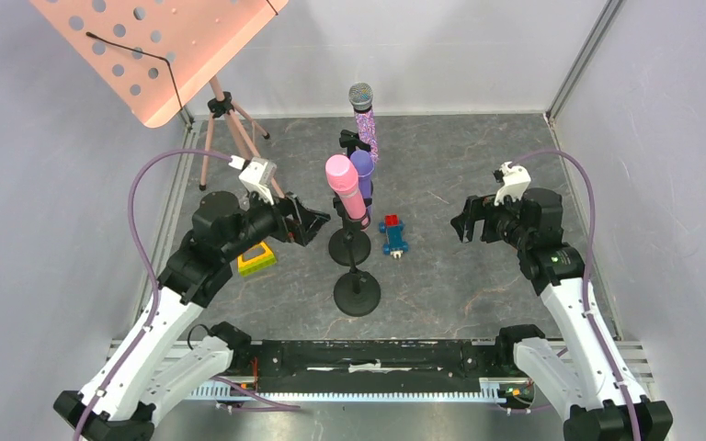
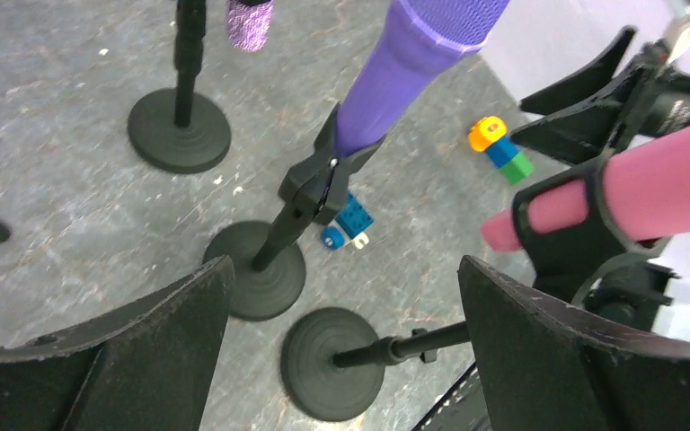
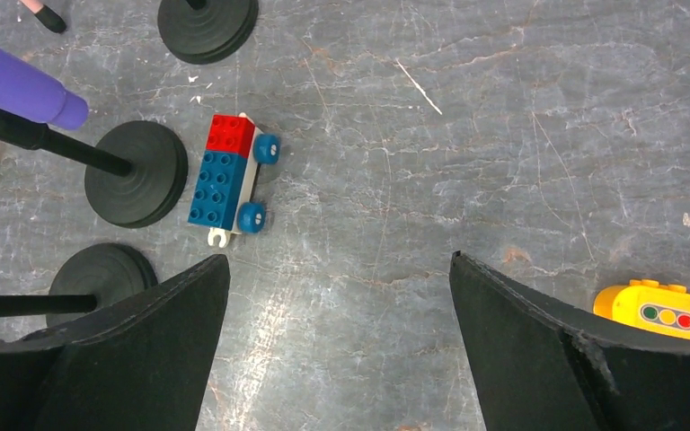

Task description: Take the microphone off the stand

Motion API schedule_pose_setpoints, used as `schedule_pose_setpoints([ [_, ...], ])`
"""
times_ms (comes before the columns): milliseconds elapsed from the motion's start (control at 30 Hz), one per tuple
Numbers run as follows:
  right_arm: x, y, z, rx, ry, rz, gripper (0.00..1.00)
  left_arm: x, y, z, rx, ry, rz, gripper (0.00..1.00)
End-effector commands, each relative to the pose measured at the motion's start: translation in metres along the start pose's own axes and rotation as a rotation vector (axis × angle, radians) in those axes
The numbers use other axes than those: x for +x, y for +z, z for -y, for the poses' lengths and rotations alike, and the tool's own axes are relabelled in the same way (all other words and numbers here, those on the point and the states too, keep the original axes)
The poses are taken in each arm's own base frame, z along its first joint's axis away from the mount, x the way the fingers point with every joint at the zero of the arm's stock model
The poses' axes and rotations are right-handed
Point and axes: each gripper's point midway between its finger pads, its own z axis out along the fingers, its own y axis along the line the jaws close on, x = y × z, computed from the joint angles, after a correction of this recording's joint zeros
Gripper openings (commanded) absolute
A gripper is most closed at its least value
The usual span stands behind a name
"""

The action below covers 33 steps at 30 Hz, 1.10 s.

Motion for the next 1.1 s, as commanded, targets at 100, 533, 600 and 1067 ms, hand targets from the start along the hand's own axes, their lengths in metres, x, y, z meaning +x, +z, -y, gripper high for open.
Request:
schedule_pose_setpoints([
  [100, 0.0, -0.004, 0.017, 0.125, 0.122, 0.09, 0.98, 0.026, -0.013, -0.038, -0.226, -0.007, 0.004, 1.0],
  [533, 0.036, 0.01, -0.012, -0.058, 0.256, 0.079, 0.98, 0.053, -0.015, -0.041, -0.213, -0.068, -0.015, 1.0],
  [600, 0.044, 0.011, -0.019, -0.095, 0.257, 0.053, 0.98, 0.059, -0.015, -0.034, -0.165, -0.062, -0.036, 1.0],
  [1067, 0.083, 0.011, -0.066, -0.311, 0.19, -0.075, 0.98, 0.104, -0.004, 0.006, 0.121, -0.137, -0.185, 0.95],
])
